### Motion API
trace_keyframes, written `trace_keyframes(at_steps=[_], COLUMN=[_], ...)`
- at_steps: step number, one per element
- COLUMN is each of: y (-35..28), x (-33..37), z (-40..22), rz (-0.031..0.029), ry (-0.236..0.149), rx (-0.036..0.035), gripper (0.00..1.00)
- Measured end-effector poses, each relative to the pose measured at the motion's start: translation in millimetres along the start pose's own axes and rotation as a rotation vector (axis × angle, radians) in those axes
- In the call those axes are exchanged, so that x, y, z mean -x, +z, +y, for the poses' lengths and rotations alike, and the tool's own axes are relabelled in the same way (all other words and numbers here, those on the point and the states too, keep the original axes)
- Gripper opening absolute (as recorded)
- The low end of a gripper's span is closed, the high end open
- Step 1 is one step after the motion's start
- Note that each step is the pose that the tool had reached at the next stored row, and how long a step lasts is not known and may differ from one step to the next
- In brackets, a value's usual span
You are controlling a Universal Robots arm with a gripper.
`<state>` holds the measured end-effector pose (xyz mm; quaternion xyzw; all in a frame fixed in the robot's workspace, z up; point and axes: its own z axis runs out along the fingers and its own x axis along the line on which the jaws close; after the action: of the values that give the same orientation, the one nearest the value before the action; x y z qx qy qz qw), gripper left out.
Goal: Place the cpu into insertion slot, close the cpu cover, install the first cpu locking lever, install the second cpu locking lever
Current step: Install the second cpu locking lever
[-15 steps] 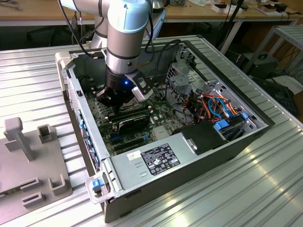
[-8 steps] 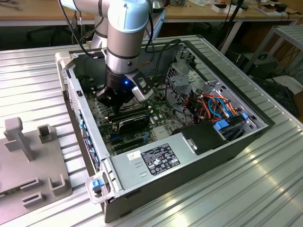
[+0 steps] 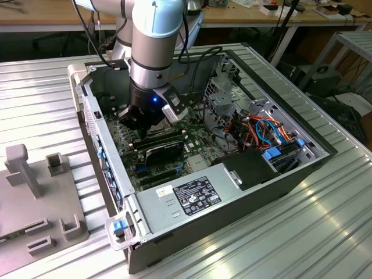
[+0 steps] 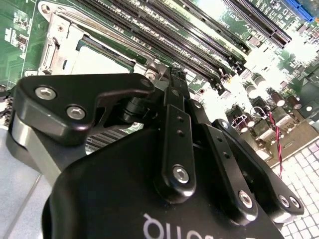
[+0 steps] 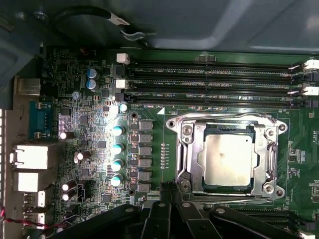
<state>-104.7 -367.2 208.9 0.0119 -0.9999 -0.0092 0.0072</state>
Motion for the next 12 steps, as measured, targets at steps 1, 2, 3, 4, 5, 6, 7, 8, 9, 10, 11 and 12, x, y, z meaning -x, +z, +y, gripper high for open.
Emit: trace_keyframes(at_steps=[1, 2, 3, 4, 5, 6, 7, 8, 9, 10, 11, 12], y=[-0.9, -2.5, -3.4, -4.3, -6.0, -7.5, -8.6, -9.9, -10.9, -12.3, -13.5, -15.1], x=[0.0, 0.0, -0.1, -0.1, -0.1, -0.1, -0.1, -0.1, -0.1, -0.1, 0.0, 0.1], z=[0.1, 0.2, 0.2, 0.3, 0.4, 0.5, 0.6, 0.6, 0.6, 0.7, 0.8, 0.9], rz=[0.0001, 0.0, 0.0, 0.0, 0.0, 0.0, 0.0, 0.0, 0.0, 0.0, 0.0, 0.0], ry=[0.0, 0.0, 0.0, 0.0, 0.0, 0.0, 0.0, 0.0, 0.0, 0.0, 0.0, 0.0], rx=[0.0, 0.0, 0.0, 0.0, 0.0, 0.0, 0.0, 0.0001, 0.0, 0.0, 0.0, 0.0], gripper=[0.11, 0.11, 0.11, 0.11, 0.11, 0.11, 0.11, 0.11, 0.11, 0.11, 0.11, 0.11])
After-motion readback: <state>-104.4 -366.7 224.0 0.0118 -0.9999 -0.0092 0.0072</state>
